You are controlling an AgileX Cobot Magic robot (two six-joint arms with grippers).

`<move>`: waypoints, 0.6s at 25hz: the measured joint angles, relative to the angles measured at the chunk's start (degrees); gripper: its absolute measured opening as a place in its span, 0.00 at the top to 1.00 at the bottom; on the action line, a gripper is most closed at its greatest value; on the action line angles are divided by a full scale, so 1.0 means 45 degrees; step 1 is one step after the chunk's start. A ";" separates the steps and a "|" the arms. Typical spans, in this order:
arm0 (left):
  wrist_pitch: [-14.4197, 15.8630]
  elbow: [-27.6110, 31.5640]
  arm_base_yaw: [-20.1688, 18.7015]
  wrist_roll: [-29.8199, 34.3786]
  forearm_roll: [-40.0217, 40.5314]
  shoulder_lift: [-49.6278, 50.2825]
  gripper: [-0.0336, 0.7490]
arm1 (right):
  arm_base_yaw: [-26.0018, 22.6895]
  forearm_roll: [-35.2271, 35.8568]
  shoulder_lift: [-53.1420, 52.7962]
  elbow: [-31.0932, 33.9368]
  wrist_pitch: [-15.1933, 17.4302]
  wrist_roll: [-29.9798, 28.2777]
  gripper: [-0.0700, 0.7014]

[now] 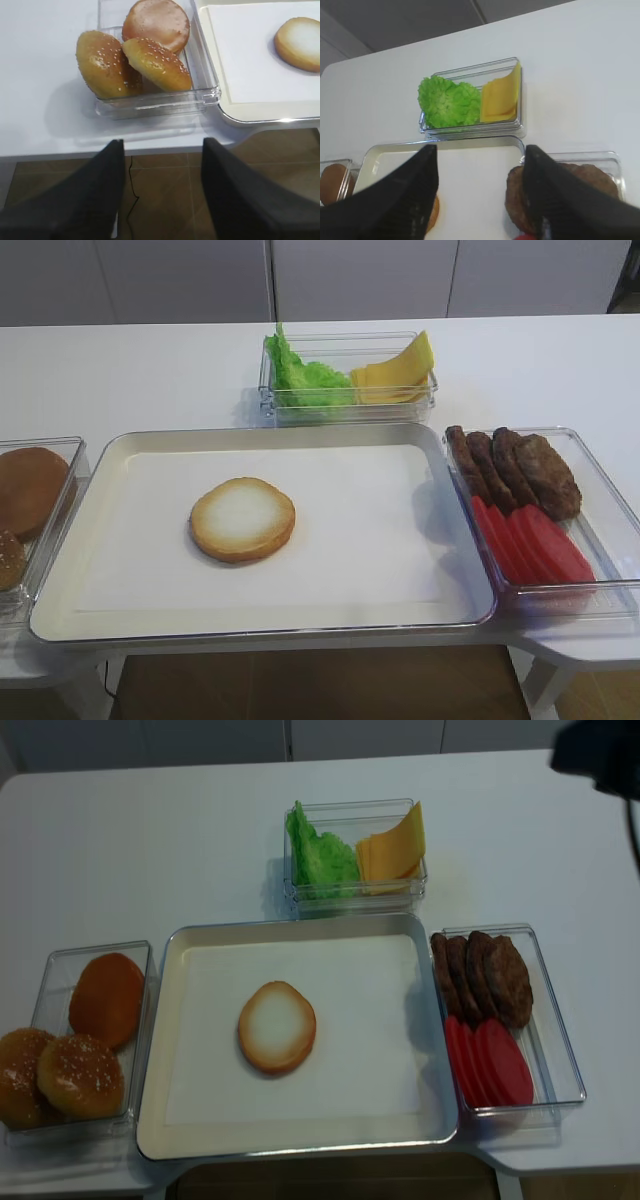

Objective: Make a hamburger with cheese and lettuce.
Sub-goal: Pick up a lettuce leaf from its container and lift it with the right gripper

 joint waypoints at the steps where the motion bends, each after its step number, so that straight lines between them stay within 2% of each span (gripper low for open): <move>1: 0.0000 0.0000 0.0000 0.0000 0.0000 0.0000 0.49 | 0.0364 -0.0139 0.0571 -0.0434 -0.0024 0.0000 0.38; 6: 0.0000 0.0000 0.0000 0.0000 0.0000 0.0000 0.49 | 0.2090 -0.0722 0.3314 -0.2383 -0.0375 0.0258 0.38; 9: 0.0000 0.0000 0.0000 0.0000 0.0000 0.0000 0.49 | 0.2963 -0.0868 0.4910 -0.3365 -0.0836 0.0258 0.38; 12: 0.0000 0.0000 0.0000 0.0000 0.0000 0.0000 0.49 | 0.3520 -0.0867 0.6424 -0.4332 -0.1290 0.0258 0.38; 15: 0.0000 0.0000 0.0000 0.0000 0.0000 0.0000 0.49 | 0.3882 -0.0867 0.7878 -0.5448 -0.1453 0.0258 0.38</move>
